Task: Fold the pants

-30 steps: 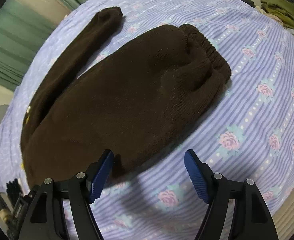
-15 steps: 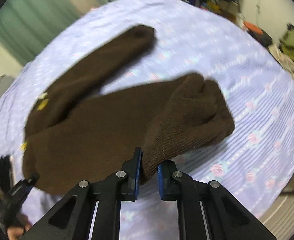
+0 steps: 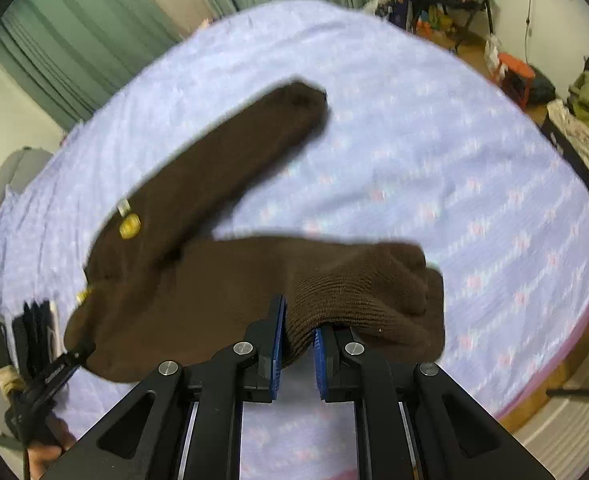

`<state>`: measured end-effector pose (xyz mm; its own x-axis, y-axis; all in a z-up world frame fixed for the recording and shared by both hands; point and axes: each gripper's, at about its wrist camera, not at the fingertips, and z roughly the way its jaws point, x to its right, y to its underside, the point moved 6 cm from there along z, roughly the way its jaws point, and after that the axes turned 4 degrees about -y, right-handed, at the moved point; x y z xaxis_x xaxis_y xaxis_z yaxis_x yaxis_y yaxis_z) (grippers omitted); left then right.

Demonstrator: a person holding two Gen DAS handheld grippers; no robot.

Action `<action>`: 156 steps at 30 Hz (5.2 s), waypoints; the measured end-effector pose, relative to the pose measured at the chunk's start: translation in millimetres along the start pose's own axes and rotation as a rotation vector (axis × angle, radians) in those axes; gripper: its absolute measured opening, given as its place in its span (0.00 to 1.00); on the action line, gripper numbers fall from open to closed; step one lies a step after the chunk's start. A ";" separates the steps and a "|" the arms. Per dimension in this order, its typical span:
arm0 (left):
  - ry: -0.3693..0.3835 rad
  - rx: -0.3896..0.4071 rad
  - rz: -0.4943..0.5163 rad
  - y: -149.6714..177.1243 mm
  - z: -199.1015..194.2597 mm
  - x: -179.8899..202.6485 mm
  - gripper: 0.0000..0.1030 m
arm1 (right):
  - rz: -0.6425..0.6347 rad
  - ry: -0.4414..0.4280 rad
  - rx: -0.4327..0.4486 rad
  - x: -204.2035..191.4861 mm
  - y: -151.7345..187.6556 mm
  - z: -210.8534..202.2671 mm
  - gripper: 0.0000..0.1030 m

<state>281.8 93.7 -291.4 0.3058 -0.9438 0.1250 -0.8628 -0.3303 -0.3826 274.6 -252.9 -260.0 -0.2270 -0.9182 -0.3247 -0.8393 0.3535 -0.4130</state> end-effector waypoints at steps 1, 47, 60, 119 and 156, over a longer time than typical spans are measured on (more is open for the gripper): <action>0.003 0.008 -0.008 -10.4 -2.7 3.5 0.22 | 0.001 -0.006 0.021 -3.0 -4.2 -4.3 0.13; 0.092 0.043 0.948 -178.7 119.2 164.6 0.91 | -0.228 0.120 0.233 -21.5 -165.4 94.9 0.74; 0.001 0.053 0.891 -184.9 162.9 180.2 0.13 | -0.204 0.076 0.163 -15.5 -123.0 102.2 0.74; 0.376 -0.001 0.647 -170.4 77.8 133.9 0.12 | -0.737 -0.589 -0.120 -214.8 -67.5 177.5 0.55; -0.163 0.088 0.231 -171.1 136.6 -71.9 0.32 | -0.400 -0.277 -0.140 -172.8 18.0 190.6 0.16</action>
<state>462.4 219.4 -360.0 0.1725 -0.9776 -0.1205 -0.8813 -0.0985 -0.4623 392.9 -53.7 -373.6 0.2499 -0.8880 -0.3859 -0.8961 -0.0611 -0.4396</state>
